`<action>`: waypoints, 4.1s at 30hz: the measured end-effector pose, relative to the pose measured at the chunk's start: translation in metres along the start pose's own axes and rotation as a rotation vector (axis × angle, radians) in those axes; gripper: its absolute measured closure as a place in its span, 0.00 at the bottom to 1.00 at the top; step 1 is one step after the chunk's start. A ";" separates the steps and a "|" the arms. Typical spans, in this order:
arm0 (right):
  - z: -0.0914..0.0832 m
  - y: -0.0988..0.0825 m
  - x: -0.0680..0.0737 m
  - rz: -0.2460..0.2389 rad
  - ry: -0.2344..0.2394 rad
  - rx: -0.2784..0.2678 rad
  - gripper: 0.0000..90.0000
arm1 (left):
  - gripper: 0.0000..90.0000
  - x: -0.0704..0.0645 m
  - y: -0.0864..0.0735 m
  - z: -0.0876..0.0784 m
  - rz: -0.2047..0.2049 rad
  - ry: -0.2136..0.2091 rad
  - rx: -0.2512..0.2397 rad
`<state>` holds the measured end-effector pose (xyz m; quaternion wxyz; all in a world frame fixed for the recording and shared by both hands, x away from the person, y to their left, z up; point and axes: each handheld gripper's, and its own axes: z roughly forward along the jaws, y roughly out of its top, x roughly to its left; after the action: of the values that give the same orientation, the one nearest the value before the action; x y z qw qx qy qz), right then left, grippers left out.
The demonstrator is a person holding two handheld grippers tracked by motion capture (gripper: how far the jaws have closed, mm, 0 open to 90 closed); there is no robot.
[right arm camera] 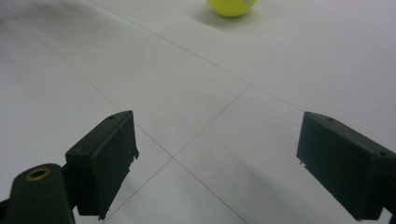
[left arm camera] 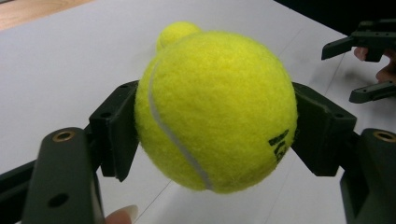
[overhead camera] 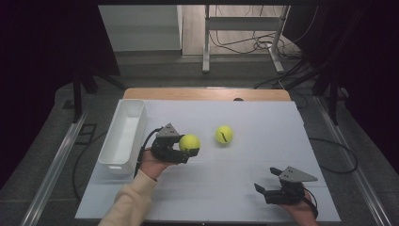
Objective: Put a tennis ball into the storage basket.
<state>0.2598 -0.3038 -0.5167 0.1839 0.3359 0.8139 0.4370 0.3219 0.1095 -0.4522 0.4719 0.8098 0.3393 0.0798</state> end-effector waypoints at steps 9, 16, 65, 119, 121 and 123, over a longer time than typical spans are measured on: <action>0.000 0.000 0.000 -0.001 -0.001 0.000 0.14 | 0.29 0.001 0.003 -0.010 -0.001 0.006 -0.028; 0.000 0.000 0.000 -0.003 -0.001 0.001 0.14 | 0.29 0.002 0.005 -0.016 0.001 0.011 -0.042; 0.000 0.000 0.000 -0.003 -0.003 0.001 0.14 | 0.29 0.020 0.008 -0.063 -0.041 0.079 -0.156; -0.001 0.000 0.000 -0.006 -0.008 -0.001 0.14 | 0.29 0.064 -0.011 -0.115 -0.163 0.231 -0.230; -0.001 0.000 0.000 -0.005 -0.007 -0.001 0.14 | 0.29 0.065 -0.012 -0.116 -0.168 0.233 -0.231; -0.001 0.000 0.000 -0.006 -0.007 0.000 0.14 | 0.29 0.066 -0.013 -0.117 -0.170 0.237 -0.232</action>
<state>0.2596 -0.3042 -0.5164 0.1881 0.3352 0.8142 0.4352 0.3135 0.2380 -0.4118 0.5238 0.7034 0.4484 0.1729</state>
